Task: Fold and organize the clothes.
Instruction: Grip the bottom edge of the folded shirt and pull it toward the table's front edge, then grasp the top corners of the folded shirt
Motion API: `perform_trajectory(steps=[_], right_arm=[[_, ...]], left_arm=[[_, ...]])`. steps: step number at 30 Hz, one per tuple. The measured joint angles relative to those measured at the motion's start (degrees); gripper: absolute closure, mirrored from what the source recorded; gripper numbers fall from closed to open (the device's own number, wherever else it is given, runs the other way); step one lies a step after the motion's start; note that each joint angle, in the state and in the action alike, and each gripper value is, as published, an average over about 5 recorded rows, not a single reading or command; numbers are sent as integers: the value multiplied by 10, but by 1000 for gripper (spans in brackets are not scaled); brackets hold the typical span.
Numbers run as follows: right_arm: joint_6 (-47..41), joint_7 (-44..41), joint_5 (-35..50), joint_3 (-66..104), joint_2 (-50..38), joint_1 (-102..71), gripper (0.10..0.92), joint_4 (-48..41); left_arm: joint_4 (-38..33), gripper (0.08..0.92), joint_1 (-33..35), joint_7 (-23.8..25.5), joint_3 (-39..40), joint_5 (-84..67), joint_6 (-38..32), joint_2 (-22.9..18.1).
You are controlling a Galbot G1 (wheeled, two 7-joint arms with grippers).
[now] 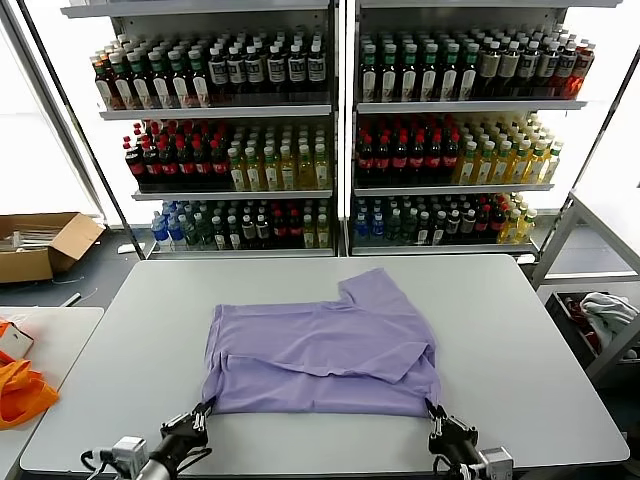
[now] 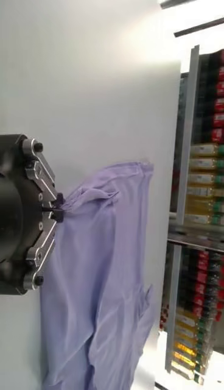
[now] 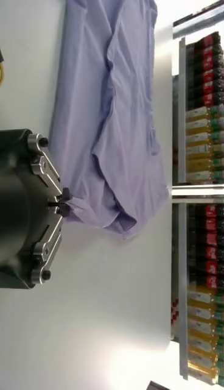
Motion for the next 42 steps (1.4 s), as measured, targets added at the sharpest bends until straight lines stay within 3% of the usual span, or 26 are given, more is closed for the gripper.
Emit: perform_trajectory(steps=[4, 8, 22, 31, 42], right_arm=[[0, -5, -2, 10, -7, -20, 909, 15], [0, -10, -2, 16, -10, -32, 852, 24], [9, -52, 9, 52, -34, 21, 464, 37], [-24, -94, 9, 31, -25, 162, 227, -24], [-83, -140, 1, -41, -2, 380, 202, -194]], left_arm=[[-18, 911, 26, 2, -12, 4, 3, -7], [-32, 868, 40, 1, -18, 9, 10, -13], [-63, 469, 8, 20, -60, 6, 30, 4], [-5, 218, -80, 79, -52, 7, 32, 53], [136, 177, -239, 112, 19, -13, 38, 120]])
